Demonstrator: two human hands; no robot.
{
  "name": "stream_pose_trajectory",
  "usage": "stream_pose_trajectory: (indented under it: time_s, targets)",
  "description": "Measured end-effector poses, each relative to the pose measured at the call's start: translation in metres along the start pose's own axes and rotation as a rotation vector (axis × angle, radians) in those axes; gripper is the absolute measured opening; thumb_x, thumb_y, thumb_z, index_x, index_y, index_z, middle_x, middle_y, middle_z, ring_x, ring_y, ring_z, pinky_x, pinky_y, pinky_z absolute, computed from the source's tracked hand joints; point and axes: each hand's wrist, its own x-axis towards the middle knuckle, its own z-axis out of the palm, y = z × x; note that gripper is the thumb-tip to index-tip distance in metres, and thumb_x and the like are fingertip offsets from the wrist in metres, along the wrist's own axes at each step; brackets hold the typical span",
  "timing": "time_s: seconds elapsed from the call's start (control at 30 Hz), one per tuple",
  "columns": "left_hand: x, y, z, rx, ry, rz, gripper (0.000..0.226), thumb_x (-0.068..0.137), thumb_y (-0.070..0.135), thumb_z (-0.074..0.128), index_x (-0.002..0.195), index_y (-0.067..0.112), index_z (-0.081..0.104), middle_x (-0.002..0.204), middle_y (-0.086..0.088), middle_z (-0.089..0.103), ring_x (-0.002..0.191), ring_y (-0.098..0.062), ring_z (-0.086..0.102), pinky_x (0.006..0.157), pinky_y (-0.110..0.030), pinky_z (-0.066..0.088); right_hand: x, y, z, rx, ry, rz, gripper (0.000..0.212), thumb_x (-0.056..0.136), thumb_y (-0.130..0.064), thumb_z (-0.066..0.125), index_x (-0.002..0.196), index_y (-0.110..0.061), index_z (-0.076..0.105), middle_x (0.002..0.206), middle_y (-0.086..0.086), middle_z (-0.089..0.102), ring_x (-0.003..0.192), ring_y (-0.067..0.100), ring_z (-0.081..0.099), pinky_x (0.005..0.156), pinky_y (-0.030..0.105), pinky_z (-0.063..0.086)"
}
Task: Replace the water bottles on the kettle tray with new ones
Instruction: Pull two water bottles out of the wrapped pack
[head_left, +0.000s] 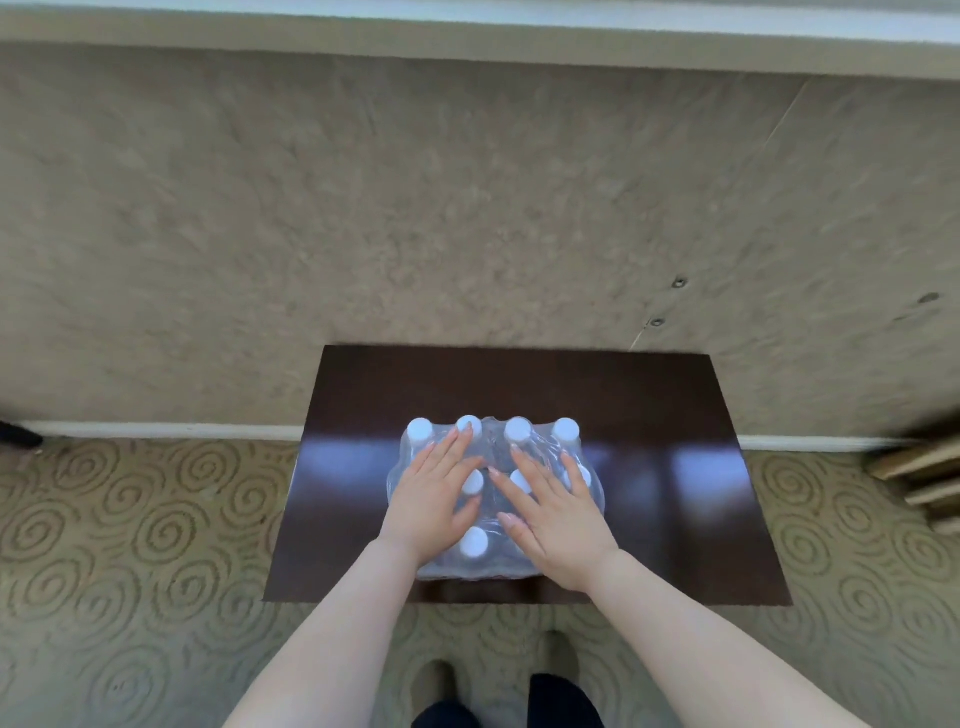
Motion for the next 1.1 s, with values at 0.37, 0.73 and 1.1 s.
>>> stream_pose_trajectory:
  time_s: [0.37,0.73,1.1]
  targets:
    - [0.008,-0.002,-0.012,-0.11,-0.083,-0.011,0.036,0.093,0.027,0.064,0.126,0.015,0.063,0.165,-0.003,0.015,0.153,-0.016,0.011,0.123,-0.039,0.012,-0.008,-0.012,0.0,0.003,-0.008,0.108,0.056,0.104,-0.048,0.019,0.155,-0.038,0.001,0.166,0.0,-0.009,0.153,0.013,-0.008,0.113,0.04,-0.027]
    - [0.017,0.01,-0.053,0.012,-0.254,0.005,0.034,0.096,0.039,0.056,0.117,0.011,0.056,0.127,-0.004,0.062,0.124,-0.026,0.053,0.078,-0.035,0.045,-0.015,-0.025,-0.006,0.061,-0.045,0.174,0.058,0.104,-0.046,0.021,0.157,-0.031,0.001,0.166,0.002,-0.009,0.153,0.016,-0.007,0.118,0.045,-0.017]
    - [0.054,0.024,-0.138,-0.294,-0.241,0.19,0.022,0.079,0.021,0.08,0.092,0.005,0.072,0.08,-0.014,0.072,0.078,-0.029,0.068,0.081,-0.042,0.057,-0.005,-0.029,-0.02,0.292,-0.036,0.268,0.101,0.085,-0.069,0.049,0.157,-0.019,0.0,0.167,-0.002,0.003,0.153,0.011,-0.003,0.122,0.045,-0.011]
